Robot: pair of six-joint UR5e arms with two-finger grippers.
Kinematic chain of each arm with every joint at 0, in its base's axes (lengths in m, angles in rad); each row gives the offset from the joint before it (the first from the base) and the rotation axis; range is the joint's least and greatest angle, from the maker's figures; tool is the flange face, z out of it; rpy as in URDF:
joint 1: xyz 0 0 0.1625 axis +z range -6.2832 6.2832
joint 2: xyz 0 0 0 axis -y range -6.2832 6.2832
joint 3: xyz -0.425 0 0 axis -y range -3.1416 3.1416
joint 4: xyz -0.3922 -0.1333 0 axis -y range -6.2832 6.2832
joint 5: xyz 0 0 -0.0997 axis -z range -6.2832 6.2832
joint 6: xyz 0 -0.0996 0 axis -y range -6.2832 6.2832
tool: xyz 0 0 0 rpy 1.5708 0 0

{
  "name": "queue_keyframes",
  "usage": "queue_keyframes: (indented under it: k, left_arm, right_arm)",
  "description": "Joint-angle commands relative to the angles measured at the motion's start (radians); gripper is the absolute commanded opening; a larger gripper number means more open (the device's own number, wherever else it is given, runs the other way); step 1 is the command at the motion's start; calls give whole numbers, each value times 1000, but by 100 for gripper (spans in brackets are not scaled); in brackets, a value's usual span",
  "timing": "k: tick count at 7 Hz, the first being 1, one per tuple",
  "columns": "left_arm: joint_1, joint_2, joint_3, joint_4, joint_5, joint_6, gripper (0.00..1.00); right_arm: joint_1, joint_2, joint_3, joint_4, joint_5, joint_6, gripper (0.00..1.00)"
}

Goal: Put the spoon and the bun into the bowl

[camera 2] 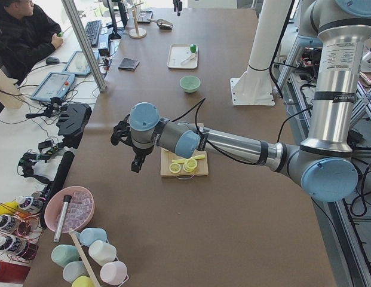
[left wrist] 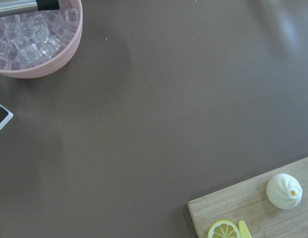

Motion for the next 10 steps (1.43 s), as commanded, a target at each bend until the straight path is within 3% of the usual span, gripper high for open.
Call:
queue_keyframes:
  k: [1,2,5,10]
  left_arm:
    - [92,-39,7,-24,3,-2,98]
    - [100,-21,16,-106,3,-5,98]
    - [100,2,16,-117,2,-2,98]
    - [100,-7,18,-117,2,-7,98]
  right_arm:
    - [-158,96,-6,36,-26,27,100]
    - [-225,117,-1,83,-65,39,100]
    - [-467,137,-30,154,-270,129,100]
    - [-557,172,-98,165,-307,235,99]
